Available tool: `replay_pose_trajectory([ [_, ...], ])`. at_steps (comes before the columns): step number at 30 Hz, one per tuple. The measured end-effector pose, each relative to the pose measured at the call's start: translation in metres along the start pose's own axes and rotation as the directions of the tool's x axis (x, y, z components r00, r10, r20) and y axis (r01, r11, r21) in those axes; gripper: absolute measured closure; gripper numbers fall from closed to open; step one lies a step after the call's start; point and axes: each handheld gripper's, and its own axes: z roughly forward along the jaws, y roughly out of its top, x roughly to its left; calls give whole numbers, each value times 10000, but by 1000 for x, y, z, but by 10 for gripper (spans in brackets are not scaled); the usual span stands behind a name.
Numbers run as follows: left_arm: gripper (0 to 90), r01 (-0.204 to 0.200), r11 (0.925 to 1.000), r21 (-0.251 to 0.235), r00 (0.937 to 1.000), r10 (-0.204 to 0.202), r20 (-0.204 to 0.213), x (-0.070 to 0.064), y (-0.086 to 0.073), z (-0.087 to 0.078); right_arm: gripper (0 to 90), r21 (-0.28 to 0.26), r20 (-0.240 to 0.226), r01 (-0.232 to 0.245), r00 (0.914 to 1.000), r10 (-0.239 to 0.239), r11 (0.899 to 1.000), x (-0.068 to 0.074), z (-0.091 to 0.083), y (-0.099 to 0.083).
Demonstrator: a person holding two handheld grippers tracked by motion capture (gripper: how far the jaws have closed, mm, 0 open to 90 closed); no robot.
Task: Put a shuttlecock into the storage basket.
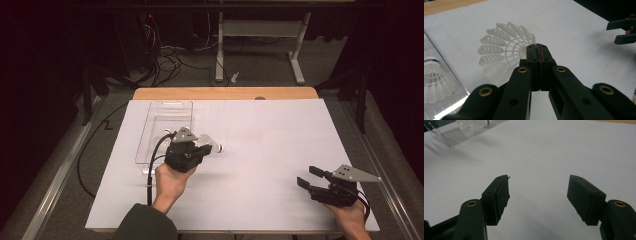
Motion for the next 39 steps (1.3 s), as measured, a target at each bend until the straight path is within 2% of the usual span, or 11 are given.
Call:
replay_pose_trajectory([
  [10, 898, 144, 9999, -84, 9996, -146, -247, 9, 2, -5, 344, -3, 5, -2, 10000, 2, 10000, 0, 0, 0],
  [23, 898, 374, 9984, -435, 9965, -405, -727, 24, 6, -20, 344, 18, -2, -7, 10000, 7, 10000, 0, 0, 0],
  [39, 898, 635, 9958, -658, 9890, -716, -1292, 40, -4, -39, 343, 17, 7, -17, 10000, 17, 10000, 0, 0, 0],
])
